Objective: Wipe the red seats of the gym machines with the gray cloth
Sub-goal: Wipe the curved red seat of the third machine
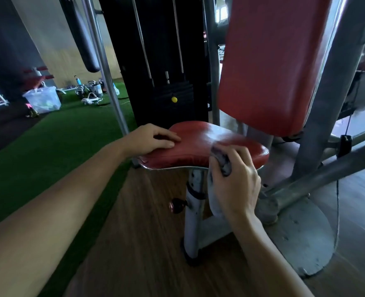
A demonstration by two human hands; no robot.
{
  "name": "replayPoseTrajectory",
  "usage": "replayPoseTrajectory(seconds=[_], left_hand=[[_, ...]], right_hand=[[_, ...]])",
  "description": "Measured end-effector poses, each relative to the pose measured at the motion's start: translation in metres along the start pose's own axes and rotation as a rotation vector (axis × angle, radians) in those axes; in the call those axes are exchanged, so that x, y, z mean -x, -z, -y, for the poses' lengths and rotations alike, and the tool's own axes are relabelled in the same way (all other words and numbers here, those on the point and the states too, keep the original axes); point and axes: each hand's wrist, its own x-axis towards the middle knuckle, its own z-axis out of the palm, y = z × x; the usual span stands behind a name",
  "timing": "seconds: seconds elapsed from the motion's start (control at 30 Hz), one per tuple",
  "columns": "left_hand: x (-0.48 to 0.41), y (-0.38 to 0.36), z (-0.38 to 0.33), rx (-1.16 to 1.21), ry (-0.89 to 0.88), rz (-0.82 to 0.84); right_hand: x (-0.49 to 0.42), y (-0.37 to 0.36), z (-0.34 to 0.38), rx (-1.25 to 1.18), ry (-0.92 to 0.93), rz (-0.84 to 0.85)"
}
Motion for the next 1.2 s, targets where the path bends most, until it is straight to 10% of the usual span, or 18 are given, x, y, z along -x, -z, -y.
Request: replayPoseTrajectory(seconds=[0.27, 0.97, 1.2], left_hand=[[0.000, -0.026, 0.032, 0.004, -0.220, -0.323], [-0.010, -0.024, 0.039, 0.078, -0.239, -0.316], [-0.007, -0.018, 0.038, 0.096, -0.199, -0.282]], right_hand=[[0.026, -0.041, -0.001, 0.070, -0.039, -0.171], [0.042, -0.088, 0.013, -0.007, -0.113, -0.430], [0.051, -0.101, 0.025, -0.090, 0.081, -0.242]])
